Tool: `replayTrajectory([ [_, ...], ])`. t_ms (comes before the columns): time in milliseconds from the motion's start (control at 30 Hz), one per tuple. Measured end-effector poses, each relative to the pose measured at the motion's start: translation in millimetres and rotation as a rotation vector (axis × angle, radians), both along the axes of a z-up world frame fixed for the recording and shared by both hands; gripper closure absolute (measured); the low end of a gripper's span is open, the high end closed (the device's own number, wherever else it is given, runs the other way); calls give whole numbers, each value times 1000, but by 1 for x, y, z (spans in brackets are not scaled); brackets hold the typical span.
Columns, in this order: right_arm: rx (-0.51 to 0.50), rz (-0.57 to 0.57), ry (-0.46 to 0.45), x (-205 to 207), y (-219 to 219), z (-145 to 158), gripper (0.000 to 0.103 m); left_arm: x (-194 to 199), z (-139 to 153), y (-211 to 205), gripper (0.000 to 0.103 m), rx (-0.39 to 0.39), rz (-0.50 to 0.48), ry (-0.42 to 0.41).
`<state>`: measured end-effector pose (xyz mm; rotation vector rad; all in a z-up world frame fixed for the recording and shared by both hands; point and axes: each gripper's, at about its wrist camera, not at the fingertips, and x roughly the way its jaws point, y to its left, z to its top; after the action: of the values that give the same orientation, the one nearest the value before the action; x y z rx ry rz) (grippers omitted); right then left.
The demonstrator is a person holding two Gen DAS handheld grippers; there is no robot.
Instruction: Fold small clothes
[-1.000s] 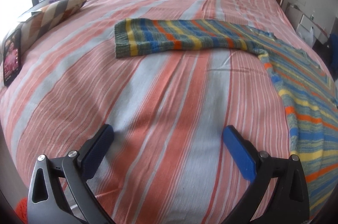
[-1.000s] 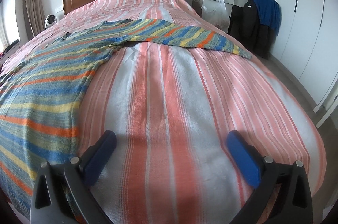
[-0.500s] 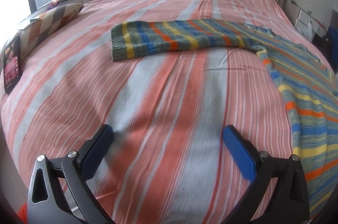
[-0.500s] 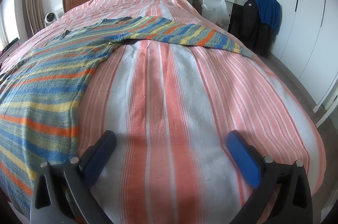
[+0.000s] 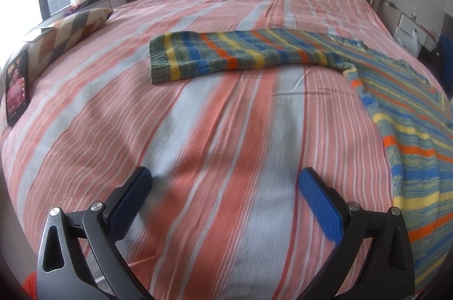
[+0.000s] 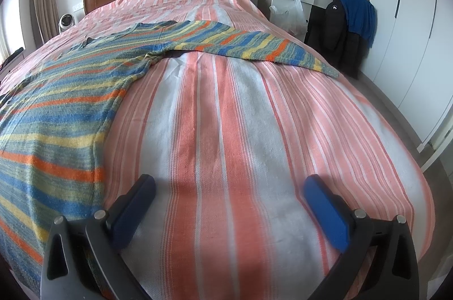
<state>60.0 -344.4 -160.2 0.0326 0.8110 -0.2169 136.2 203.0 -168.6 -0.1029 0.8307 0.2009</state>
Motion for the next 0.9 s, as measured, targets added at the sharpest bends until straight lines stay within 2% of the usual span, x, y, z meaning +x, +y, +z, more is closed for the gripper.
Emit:
replayTrajectory([
  [900, -6, 0, -8, -2, 1, 3, 0, -4, 1, -1, 0, -3, -3, 0],
])
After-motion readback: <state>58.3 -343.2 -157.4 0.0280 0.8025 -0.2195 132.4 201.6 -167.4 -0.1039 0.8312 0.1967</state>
